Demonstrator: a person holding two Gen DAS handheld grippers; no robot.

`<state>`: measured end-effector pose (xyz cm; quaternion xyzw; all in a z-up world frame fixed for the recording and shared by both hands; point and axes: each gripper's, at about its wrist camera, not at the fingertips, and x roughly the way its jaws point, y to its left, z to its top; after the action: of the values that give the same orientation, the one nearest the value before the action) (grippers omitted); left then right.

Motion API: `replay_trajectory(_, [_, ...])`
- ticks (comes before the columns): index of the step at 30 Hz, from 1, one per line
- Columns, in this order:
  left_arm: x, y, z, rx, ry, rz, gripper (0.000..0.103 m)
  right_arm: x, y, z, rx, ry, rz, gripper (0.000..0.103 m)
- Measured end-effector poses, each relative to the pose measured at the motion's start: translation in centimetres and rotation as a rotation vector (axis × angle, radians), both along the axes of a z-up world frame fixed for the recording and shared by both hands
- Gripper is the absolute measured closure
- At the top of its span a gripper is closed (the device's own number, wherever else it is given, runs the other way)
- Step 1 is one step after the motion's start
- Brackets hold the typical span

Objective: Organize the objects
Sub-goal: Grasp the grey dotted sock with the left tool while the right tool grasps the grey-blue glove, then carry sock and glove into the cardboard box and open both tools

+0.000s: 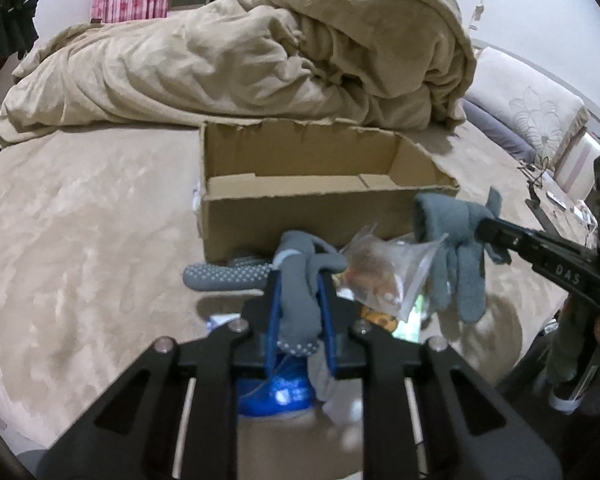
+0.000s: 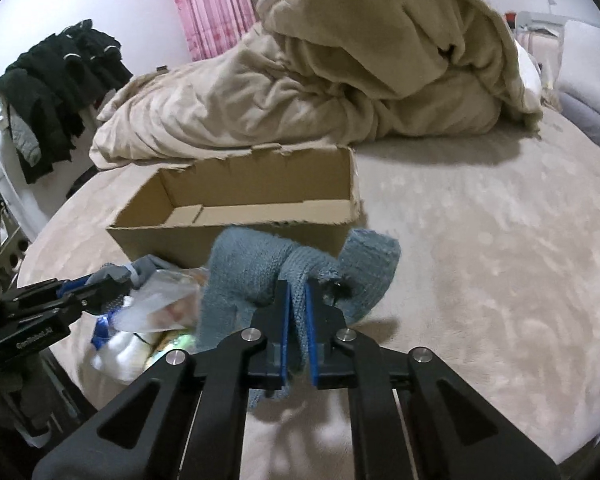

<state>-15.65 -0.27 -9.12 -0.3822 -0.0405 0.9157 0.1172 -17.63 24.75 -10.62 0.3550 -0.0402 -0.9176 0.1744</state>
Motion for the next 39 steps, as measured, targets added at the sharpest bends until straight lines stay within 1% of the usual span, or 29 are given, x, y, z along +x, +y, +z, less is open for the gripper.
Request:
replay_trajectory(2, [0.4, 0.0, 0.7, 0.006, 0.007, 0.004, 0.085, 0.4, -0.2, 0.8, 0.003, 0.015, 0.007, 0.096])
replay_trajectory(7, [1.5, -0.1, 3.5, 0.005, 0.059, 0.008, 0.085, 1.2, -0.4, 3.7, 0.005, 0.071, 0.020, 0.096])
replay_trajectory(13, [1.7, -0.2, 7.1, 0.015, 0.112, 0.007, 0.085, 1.4, -0.6, 7.2, 0.005, 0.132, 0.033, 0.096])
replay_trajectory(20, [0.5, -0.1, 11.8, 0.027, 0.185, -0.001, 0.085, 0.4, -0.7, 11.2, 0.004, 0.196, 0.049, 0.096])
replay_trajectory(24, [-1.4, 0.3, 13.0, 0.031, 0.203, -0.003, 0.085, -1.5, -1.1, 12.5, 0.005, 0.207, 0.065, 0.096])
replay_trajectory(27, [-2.9, 0.6, 13.2, 0.033, 0.209, -0.001, 0.085, -3.3, -1.3, 12.3, 0.007, 0.191, 0.073, 0.096])
replay_trajectory(31, [-5.2, 0.9, 12.2, 0.032, 0.186, 0.007, 0.084, -5.7, -1.6, 11.2, 0.009, 0.157, 0.084, 0.096])
replay_trajectory(35, [-8.0, 1.3, 9.8, 0.030, 0.149, 0.012, 0.084, -7.9, -2.1, 9.4, 0.011, 0.118, 0.093, 0.096])
replay_trajectory(39, [-10.6, 2.0, 7.0, 0.040, 0.097, 0.006, 0.084, -10.2, -2.8, 6.6, 0.019, 0.061, 0.104, 0.096])
